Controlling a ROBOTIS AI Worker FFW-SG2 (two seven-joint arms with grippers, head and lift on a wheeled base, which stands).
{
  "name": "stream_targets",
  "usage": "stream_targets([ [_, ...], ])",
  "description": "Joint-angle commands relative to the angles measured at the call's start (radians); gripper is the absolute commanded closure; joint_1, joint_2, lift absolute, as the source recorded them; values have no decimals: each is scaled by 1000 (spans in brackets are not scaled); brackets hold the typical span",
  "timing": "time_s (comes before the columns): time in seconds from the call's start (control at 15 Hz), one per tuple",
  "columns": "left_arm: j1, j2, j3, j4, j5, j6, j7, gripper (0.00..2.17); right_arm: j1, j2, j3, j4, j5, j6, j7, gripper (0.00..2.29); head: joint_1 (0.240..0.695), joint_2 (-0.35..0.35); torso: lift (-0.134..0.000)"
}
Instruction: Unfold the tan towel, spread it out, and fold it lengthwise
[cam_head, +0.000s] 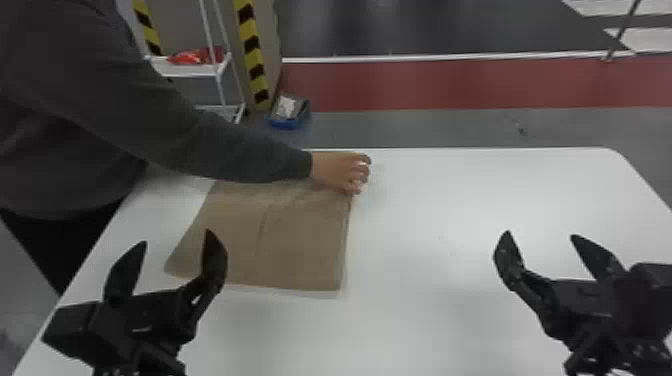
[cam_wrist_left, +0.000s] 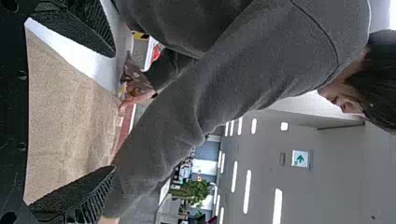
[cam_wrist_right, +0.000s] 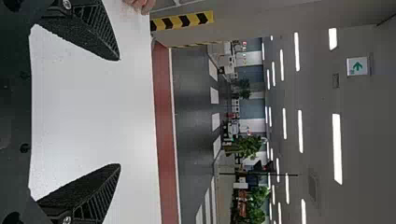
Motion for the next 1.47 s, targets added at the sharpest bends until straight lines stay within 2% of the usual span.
stream_targets([
  [0.0,0,0,0,2,0,0,0,-2,1,0,0,0,1,0,0,56,695,73,-123],
  [1.4,-6,3,-9,24,3,-18,0,-2,-4,2,0,3,3,3,0,56,695,70,-123],
])
